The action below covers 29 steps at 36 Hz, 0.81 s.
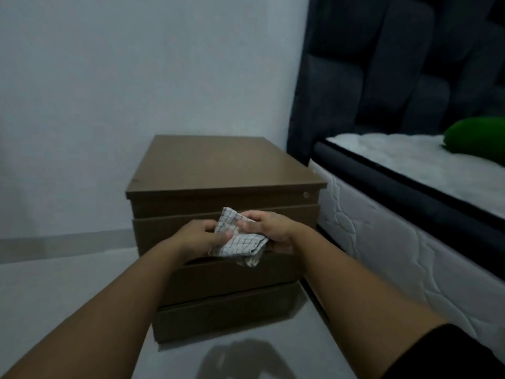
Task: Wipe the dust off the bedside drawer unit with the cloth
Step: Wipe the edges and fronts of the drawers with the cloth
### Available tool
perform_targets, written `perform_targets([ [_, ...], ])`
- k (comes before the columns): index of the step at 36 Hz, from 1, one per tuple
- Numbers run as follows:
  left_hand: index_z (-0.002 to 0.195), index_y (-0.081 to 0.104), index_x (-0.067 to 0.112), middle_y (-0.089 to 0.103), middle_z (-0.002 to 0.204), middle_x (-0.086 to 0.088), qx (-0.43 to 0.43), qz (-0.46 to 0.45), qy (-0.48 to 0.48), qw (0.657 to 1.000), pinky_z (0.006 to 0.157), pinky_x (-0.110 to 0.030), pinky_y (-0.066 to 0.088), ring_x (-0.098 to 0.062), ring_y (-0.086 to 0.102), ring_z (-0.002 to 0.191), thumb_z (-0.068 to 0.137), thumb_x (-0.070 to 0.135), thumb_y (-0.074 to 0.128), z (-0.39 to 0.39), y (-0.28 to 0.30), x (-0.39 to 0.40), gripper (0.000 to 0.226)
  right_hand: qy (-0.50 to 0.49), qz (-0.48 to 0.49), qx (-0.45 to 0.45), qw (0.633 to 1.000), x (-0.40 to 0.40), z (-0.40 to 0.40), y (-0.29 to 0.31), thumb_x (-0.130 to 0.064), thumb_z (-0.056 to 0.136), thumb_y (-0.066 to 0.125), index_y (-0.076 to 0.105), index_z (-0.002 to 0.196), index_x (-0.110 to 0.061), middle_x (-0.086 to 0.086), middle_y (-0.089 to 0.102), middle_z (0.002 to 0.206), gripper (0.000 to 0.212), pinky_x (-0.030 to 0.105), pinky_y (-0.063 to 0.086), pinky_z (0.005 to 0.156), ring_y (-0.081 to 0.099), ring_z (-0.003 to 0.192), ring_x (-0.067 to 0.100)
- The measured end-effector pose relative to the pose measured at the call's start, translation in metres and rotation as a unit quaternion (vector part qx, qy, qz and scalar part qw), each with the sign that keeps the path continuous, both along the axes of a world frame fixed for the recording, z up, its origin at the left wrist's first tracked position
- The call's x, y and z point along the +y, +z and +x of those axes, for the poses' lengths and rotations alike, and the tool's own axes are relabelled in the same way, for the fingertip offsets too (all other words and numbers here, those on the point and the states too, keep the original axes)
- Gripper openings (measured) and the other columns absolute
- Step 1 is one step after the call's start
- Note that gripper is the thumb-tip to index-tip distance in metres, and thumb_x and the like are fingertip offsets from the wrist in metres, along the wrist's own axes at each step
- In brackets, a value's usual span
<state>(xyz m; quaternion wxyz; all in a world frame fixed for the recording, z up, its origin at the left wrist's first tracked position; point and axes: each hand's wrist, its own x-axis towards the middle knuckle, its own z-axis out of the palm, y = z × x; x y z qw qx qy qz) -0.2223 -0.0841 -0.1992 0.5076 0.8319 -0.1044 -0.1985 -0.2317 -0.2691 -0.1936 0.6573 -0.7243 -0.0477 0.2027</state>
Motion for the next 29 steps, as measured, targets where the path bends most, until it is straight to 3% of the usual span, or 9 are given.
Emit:
perform_targets([
  [3,0.112,0.064,0.013,0.070,0.095,-0.002,-0.039,-0.017,0.071,0.997,0.074,-0.025,0.053,-0.015,0.066,0.087,0.091,0.021,0.060,-0.004,0.027,0.020,0.022,0.035,0.025,-0.013,0.999,0.020,-0.002,0.033,-0.009,0.094,0.050,0.044,0.132,-0.011,0.005,0.061,0.105,0.039,0.025,0.057,0.075,0.062,0.090,0.016],
  [7,0.115,0.064,0.012,0.070,0.105,-0.005,-0.097,-0.011,0.175,0.980,0.087,-0.033,0.054,-0.020,0.066,0.095,0.089,0.027,0.063,0.001,0.052,0.049,0.030,0.048,0.037,-0.029,0.998,0.047,0.005,0.064,0.005,0.085,0.058,0.039,0.132,-0.021,0.007,0.057,0.117,0.057,0.035,0.054,0.085,0.060,0.102,0.022],
  [12,0.113,0.059,0.017,0.062,0.123,-0.011,-0.160,-0.023,0.323,0.932,0.094,-0.040,0.054,-0.029,0.062,0.108,0.081,0.035,0.070,0.009,0.078,0.069,0.038,-0.080,0.056,-0.096,0.991,0.083,0.032,0.078,0.011,0.085,0.055,0.040,0.110,-0.021,0.018,0.057,0.104,0.043,0.037,0.056,0.073,0.061,0.094,0.028],
  [14,0.118,0.051,0.018,0.057,0.128,-0.013,-0.177,-0.030,0.347,0.921,0.087,-0.033,0.053,-0.029,0.061,0.107,0.082,0.027,0.068,0.014,0.086,0.072,0.041,-0.145,0.006,-0.140,0.979,0.096,0.047,0.079,0.008,0.084,0.058,0.043,0.092,-0.026,0.019,0.058,0.102,0.038,0.044,0.056,0.075,0.063,0.098,0.035],
  [18,0.109,0.050,0.020,0.060,0.115,-0.014,-0.199,-0.031,0.355,0.913,0.067,-0.032,0.056,-0.025,0.062,0.090,0.085,0.011,0.059,0.030,0.094,0.071,0.027,-0.232,-0.127,-0.231,0.936,0.110,0.071,0.081,-0.004,0.082,0.066,0.052,0.075,-0.023,0.005,0.060,0.090,0.025,0.032,0.053,0.064,0.059,0.086,0.021],
  [20,0.104,0.053,0.023,0.061,0.112,-0.013,-0.215,-0.027,0.354,0.910,0.067,-0.034,0.059,-0.025,0.064,0.090,0.087,0.009,0.057,0.041,0.095,0.070,0.022,-0.239,-0.163,-0.245,0.925,0.114,0.085,0.080,-0.007,0.083,0.065,0.065,0.082,-0.018,0.003,0.062,0.090,0.011,0.033,0.054,0.079,0.058,0.086,0.017],
  [23,0.111,0.058,0.020,0.060,0.120,-0.012,-0.241,0.014,0.336,0.911,0.050,-0.017,0.044,-0.018,0.058,0.085,0.091,0.008,0.052,0.054,0.091,0.068,0.024,-0.237,-0.193,-0.237,0.922,0.117,0.101,0.080,-0.009,0.088,0.060,0.072,0.094,-0.014,0.006,0.069,0.103,0.014,0.027,0.051,0.085,0.063,0.094,0.018],
  [25,0.119,0.060,0.018,0.059,0.125,-0.011,-0.252,0.048,0.315,0.914,0.060,-0.014,0.044,-0.020,0.059,0.092,0.091,0.008,0.052,0.060,0.088,0.066,0.031,-0.231,-0.203,-0.227,0.924,0.117,0.110,0.079,-0.009,0.091,0.055,0.073,0.097,-0.012,0.008,0.068,0.114,0.019,0.024,0.051,0.085,0.063,0.103,0.020],
  [29,0.129,0.059,0.017,0.055,0.134,-0.009,-0.293,0.171,0.264,0.903,0.097,-0.027,0.046,-0.023,0.055,0.120,0.090,0.011,0.055,0.071,0.082,0.065,0.040,-0.175,-0.321,-0.264,0.893,0.119,0.120,0.079,-0.015,0.094,0.048,0.067,0.114,-0.010,0.007,0.064,0.123,0.028,0.025,0.049,0.076,0.060,0.103,0.020],
])
